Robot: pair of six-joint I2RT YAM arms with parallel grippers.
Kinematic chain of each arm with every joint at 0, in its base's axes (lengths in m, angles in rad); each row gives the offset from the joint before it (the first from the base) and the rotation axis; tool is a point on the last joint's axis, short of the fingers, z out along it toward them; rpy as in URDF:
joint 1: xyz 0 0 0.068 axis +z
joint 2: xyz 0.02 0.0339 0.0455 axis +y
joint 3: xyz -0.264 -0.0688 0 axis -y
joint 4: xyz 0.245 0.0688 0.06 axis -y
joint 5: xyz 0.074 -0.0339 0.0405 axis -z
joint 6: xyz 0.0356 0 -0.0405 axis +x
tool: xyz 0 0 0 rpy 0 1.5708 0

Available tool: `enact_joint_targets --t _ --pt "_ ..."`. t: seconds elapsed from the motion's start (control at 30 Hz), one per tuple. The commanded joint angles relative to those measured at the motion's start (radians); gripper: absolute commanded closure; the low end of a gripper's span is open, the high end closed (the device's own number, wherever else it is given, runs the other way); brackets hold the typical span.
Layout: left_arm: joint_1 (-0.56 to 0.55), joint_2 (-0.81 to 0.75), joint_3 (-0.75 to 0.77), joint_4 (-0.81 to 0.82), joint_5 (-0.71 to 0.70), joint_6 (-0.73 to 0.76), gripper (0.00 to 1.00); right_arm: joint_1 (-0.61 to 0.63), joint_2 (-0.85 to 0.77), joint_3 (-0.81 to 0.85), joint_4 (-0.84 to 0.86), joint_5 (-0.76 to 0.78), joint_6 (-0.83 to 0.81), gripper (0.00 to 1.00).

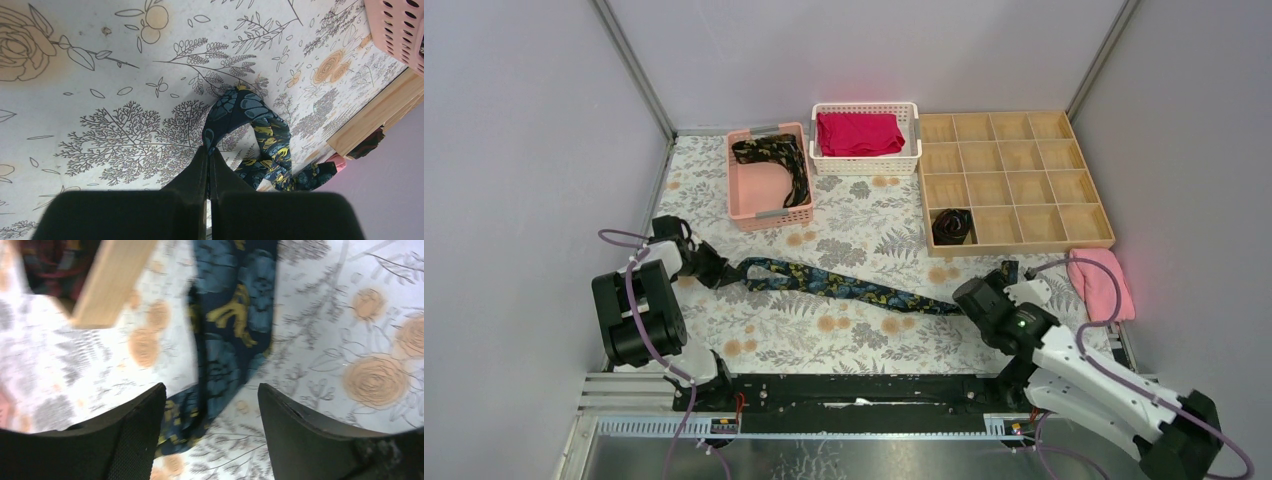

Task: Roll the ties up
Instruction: Flatten out the tie at the center of the board.

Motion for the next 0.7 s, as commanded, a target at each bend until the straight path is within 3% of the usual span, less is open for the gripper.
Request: enact_joint_targets --t 0.0,0.1,0.17,0.3,0.47,0.67 --pt "-0.001 0.000 -0.008 0.017 0.001 0.008 0.98 0.003 -0.093 0.111 0.057 0.041 -0.227 0.31" --pt "-0.002 -0.002 -0.004 0.017 -0.002 0.008 0.97 0.004 -0.044 0.181 0.153 0.013 -0.362 0.36" --pt "-0.002 -0.002 -0.001 0.017 -0.006 0.006 0.97 0.003 0.050 0.235 0.195 0.008 -0.436 0.49" --pt "-0.002 0.001 0.005 0.015 -0.004 0.007 0.97 0.003 0.318 0.388 0.157 0.025 -0.497 1.00" --pt "-0.002 0.002 0.006 0.013 -0.004 0.007 0.97 0.000 0.529 0.520 0.104 0.043 -0.544 1.00" --pt "-0.002 0.007 0.006 0.016 0.007 0.009 0.97 -0.076 0.587 0.439 0.131 -0.094 -0.548 1.00"
